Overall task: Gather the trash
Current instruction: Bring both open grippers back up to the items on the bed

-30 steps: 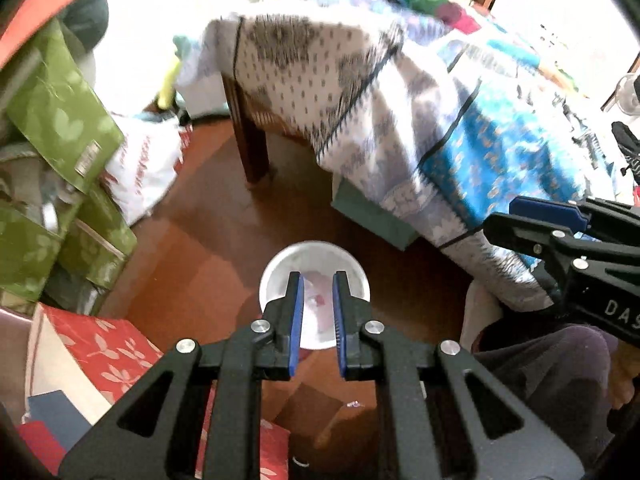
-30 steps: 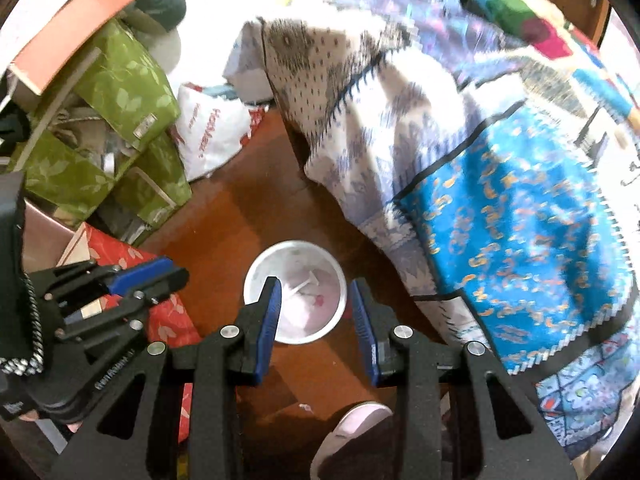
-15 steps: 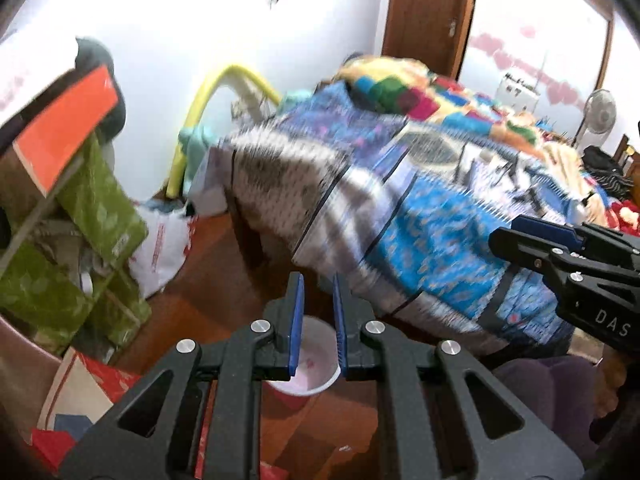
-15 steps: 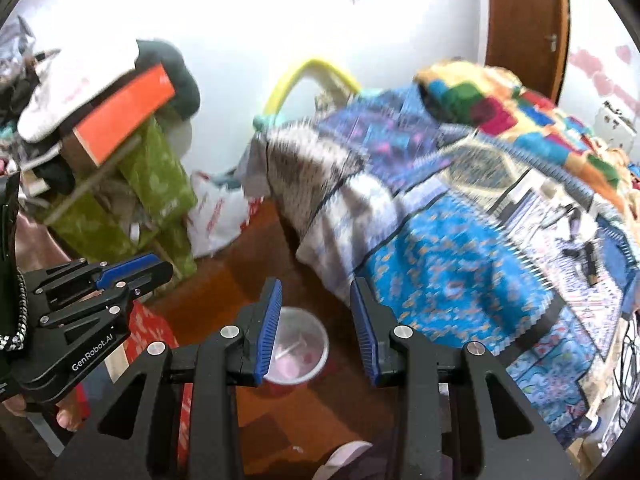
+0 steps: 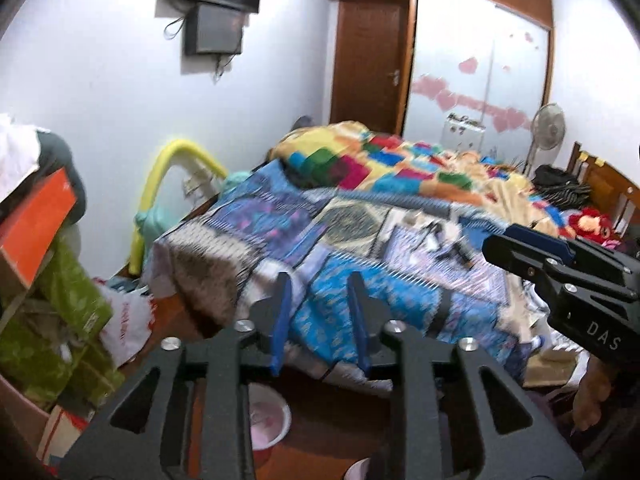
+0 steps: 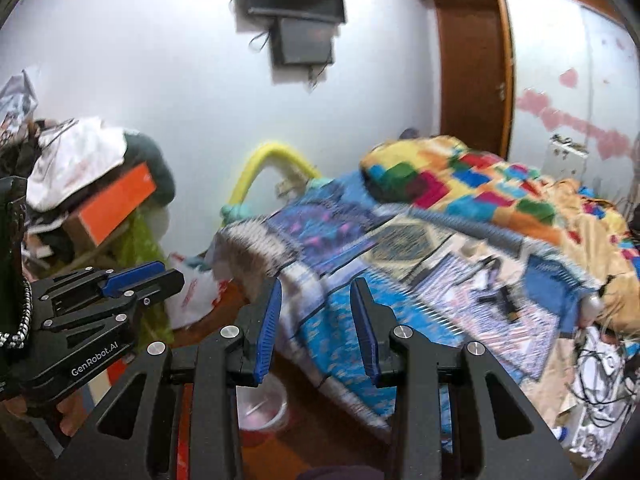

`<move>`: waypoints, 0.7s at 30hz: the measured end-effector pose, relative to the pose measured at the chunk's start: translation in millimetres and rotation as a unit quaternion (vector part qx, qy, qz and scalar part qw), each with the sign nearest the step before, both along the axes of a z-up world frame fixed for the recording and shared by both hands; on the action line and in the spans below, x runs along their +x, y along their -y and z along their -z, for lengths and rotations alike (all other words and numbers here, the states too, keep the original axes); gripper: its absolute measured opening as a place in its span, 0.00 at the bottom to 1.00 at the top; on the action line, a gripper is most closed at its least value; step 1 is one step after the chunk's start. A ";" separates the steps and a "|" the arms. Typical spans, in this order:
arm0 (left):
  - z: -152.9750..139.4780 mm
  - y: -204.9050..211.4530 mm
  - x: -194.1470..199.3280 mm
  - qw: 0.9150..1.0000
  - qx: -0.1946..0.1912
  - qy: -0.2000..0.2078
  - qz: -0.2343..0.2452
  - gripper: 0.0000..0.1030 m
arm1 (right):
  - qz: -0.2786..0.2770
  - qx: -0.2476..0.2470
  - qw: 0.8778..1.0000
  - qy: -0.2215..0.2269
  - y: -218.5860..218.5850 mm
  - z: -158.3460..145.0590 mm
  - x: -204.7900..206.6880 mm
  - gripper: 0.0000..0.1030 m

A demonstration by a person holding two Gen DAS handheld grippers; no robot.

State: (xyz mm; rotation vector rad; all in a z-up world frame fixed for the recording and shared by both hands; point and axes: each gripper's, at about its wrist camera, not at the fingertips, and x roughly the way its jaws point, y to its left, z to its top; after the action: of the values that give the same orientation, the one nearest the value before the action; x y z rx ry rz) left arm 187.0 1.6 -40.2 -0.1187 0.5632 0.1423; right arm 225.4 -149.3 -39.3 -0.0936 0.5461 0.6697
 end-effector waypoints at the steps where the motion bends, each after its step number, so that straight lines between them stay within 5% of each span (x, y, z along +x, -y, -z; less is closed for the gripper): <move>1: -2.8 6.8 4.0 1.000 0.000 0.005 0.004 0.32 | 0.010 0.005 1.000 0.005 10.3 -3.9 2.3 0.32; 5: -10.0 37.1 25.8 0.999 0.013 0.015 0.028 0.35 | 0.049 0.013 0.998 0.024 43.1 -14.5 11.3 0.32; 10: -11.5 67.6 49.4 0.998 0.021 0.014 0.049 0.65 | 0.102 0.018 0.993 0.048 82.7 -22.7 23.6 0.55; 13: -11.8 86.3 67.7 0.998 0.021 0.012 0.065 0.66 | 0.127 0.014 0.990 0.052 101.0 -23.8 33.6 0.64; 21: 2.0 120.9 122.6 0.994 0.011 -0.011 0.105 0.67 | 0.175 0.002 0.984 0.025 143.8 -4.5 72.9 0.64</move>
State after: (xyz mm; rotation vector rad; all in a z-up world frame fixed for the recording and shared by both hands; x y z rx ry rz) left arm 309.6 -119.4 -42.2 -0.0366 0.5933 -0.0558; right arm 298.3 -293.2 -34.8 -0.0092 0.4974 0.3239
